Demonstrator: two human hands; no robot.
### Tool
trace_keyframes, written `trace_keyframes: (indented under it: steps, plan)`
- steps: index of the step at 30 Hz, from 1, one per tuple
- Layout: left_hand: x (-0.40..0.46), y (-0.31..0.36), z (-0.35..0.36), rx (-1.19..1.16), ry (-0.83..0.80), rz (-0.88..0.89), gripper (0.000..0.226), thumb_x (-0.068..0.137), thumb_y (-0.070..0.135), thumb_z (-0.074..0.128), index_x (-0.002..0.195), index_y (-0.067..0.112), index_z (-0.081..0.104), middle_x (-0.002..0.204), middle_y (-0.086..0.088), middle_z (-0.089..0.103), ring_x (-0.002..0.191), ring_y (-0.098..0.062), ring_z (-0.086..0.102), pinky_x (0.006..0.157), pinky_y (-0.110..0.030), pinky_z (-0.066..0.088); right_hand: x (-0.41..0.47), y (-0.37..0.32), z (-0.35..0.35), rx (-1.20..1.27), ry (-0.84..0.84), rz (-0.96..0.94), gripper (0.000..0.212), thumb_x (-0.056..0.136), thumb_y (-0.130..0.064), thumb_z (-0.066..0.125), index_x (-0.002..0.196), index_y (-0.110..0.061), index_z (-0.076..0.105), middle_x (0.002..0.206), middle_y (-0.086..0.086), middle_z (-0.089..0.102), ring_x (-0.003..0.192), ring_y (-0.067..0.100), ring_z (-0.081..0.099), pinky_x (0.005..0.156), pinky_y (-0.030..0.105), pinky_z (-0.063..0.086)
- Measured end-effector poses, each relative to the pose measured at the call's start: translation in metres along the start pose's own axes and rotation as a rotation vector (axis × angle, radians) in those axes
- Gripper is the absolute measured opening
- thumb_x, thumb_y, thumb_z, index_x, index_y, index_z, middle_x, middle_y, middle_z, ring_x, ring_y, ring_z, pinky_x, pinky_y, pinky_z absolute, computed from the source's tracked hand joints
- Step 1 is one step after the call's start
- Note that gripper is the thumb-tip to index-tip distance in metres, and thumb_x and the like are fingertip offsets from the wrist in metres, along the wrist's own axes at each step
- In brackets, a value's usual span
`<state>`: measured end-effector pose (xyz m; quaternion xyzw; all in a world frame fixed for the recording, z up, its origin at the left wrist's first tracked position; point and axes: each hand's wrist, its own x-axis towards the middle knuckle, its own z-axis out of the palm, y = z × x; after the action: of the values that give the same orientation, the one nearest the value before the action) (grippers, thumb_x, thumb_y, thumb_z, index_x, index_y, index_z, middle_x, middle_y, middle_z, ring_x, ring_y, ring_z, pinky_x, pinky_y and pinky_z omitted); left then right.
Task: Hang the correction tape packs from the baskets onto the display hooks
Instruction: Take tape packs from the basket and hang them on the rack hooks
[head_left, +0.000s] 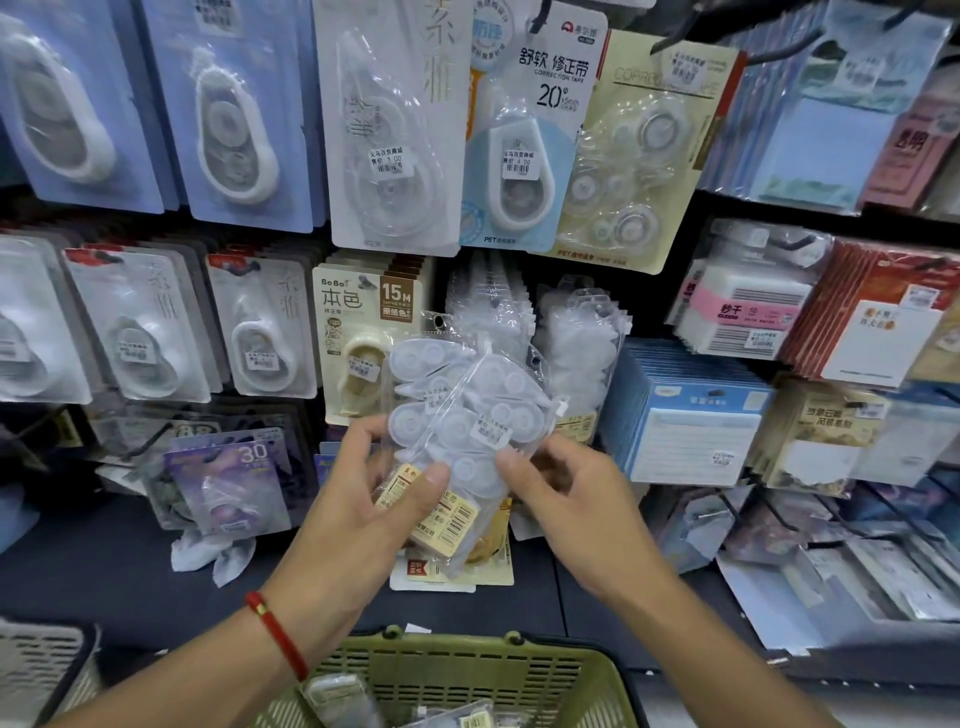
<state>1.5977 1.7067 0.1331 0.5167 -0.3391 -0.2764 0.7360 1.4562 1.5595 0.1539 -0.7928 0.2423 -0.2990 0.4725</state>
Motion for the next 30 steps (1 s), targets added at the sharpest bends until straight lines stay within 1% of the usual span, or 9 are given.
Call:
trace_keyframes:
  steps: [3,7,10,13,17,22,25,27,30]
  plan:
    - [0.001,-0.003,0.0,-0.003,-0.032,-0.001,0.037,0.089,0.033,0.081,0.118,0.039,0.059,0.123,-0.008,0.076,0.109,-0.032,0.075,0.078,-0.041,0.064,-0.001,0.0,0.004,0.147,0.029,0.003,0.012,0.097,-0.046,0.068,0.094,-0.037,0.075,0.098,-0.008,0.08,0.091,0.013,0.076,0.078,0.037,0.06]
    - [0.004,-0.003,-0.001,-0.053,-0.037,-0.003,0.024,0.092,0.025,0.071,0.11,0.038,0.062,0.124,-0.008,0.074,0.096,-0.035,0.077,0.069,-0.048,0.066,0.002,-0.003,-0.009,0.286,0.199,0.071,0.031,0.105,-0.046,0.057,0.086,-0.022,0.056,0.078,0.011,0.073,0.065,0.024,0.075,0.047,0.027,0.05]
    - [0.006,-0.003,-0.003,-0.036,-0.012,0.009,0.023,0.091,0.023,0.068,0.11,0.035,0.062,0.121,-0.007,0.075,0.088,-0.034,0.077,0.066,-0.05,0.066,0.006,-0.007,-0.024,0.328,0.366,0.073,0.031,0.106,-0.049,0.055,0.092,-0.021,0.058,0.1,0.03,0.068,0.079,0.049,0.074,0.049,0.048,0.058]
    - [0.006,-0.003,-0.006,-0.032,-0.009,0.008,0.023,0.091,0.022,0.067,0.109,0.035,0.063,0.121,-0.006,0.075,0.087,-0.033,0.077,0.066,-0.049,0.066,0.013,-0.006,-0.037,0.316,0.427,0.075,0.03,0.102,-0.055,0.059,0.094,-0.027,0.064,0.103,0.032,0.067,0.074,0.035,0.064,0.061,0.071,0.054]
    - [0.005,-0.003,-0.005,-0.025,-0.014,0.006,0.023,0.091,0.021,0.067,0.11,0.035,0.062,0.121,-0.007,0.075,0.086,-0.034,0.077,0.066,-0.049,0.066,0.016,0.0,-0.044,0.34,0.406,0.075,0.041,0.087,-0.067,0.061,0.096,-0.028,0.068,0.084,0.017,0.065,0.075,0.028,0.055,0.067,0.048,0.048]
    - [0.005,-0.001,-0.004,-0.021,-0.005,-0.002,0.024,0.09,0.022,0.068,0.11,0.036,0.063,0.121,-0.007,0.075,0.088,-0.032,0.077,0.065,-0.046,0.066,0.018,0.002,-0.045,0.312,0.404,0.053,0.04,0.093,-0.066,0.061,0.098,-0.028,0.071,0.085,0.017,0.07,0.075,0.026,0.058,0.071,0.048,0.048]
    - [0.005,0.0,-0.004,-0.024,0.008,-0.026,0.021,0.095,0.017,0.065,0.107,0.034,0.064,0.119,-0.008,0.075,0.087,-0.033,0.077,0.065,-0.049,0.066,0.019,0.006,-0.049,0.226,0.392,0.065,0.03,0.102,-0.056,0.059,0.102,-0.029,0.072,0.079,-0.006,0.07,0.08,0.014,0.063,0.076,0.041,0.05]
    - [0.004,0.001,-0.004,-0.023,0.009,-0.046,0.026,0.101,0.008,0.061,0.107,0.032,0.064,0.118,-0.01,0.075,0.085,-0.035,0.077,0.067,-0.052,0.066,0.018,0.006,-0.051,0.083,0.415,0.049,0.026,0.105,-0.042,0.058,0.125,-0.028,0.066,0.098,-0.019,0.071,0.091,0.0,0.068,0.085,0.03,0.052]
    - [0.004,0.002,-0.002,-0.034,-0.009,-0.068,0.031,0.104,0.001,0.055,0.113,0.029,0.065,0.119,-0.014,0.074,0.086,-0.039,0.077,0.067,-0.051,0.065,0.014,0.0,-0.05,-0.169,0.489,-0.061,0.033,0.105,-0.025,0.06,0.138,-0.023,0.059,0.122,-0.01,0.063,0.11,0.0,0.061,0.094,0.021,0.048]
